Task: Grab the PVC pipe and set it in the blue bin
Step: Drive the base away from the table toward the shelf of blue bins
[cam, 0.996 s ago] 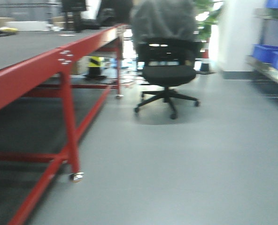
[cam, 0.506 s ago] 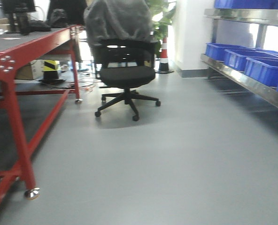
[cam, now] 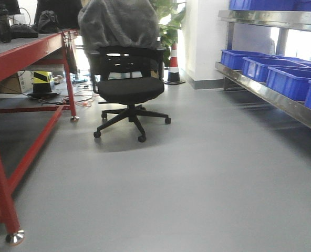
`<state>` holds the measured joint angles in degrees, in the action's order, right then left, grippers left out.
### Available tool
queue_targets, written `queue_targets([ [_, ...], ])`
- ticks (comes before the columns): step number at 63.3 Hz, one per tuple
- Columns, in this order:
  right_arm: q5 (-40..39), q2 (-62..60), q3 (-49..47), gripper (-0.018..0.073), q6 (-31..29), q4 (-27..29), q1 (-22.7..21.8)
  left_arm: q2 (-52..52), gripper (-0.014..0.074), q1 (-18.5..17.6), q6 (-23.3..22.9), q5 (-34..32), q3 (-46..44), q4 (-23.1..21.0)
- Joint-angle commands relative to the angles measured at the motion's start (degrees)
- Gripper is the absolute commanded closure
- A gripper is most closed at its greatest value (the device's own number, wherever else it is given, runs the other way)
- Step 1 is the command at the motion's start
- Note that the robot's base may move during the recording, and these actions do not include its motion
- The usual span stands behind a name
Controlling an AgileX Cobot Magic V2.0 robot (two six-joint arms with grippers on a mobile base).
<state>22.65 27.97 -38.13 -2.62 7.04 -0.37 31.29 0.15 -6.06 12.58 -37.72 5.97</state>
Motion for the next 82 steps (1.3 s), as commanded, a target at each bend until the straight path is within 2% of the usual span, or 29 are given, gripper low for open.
queue_targets([
  [1,-1.62,-0.24,-0.13,0.0728,-0.55,-0.46,0.05,-0.22,0.0707,0.15,-0.09,-1.56,-0.22,-0.28],
  [82,-1.73,-0.24,-0.13,0.0728,-0.55,-0.46,0.05,-0.22,0.0707,0.15,-0.09,-1.56,-0.22,-0.28],
])
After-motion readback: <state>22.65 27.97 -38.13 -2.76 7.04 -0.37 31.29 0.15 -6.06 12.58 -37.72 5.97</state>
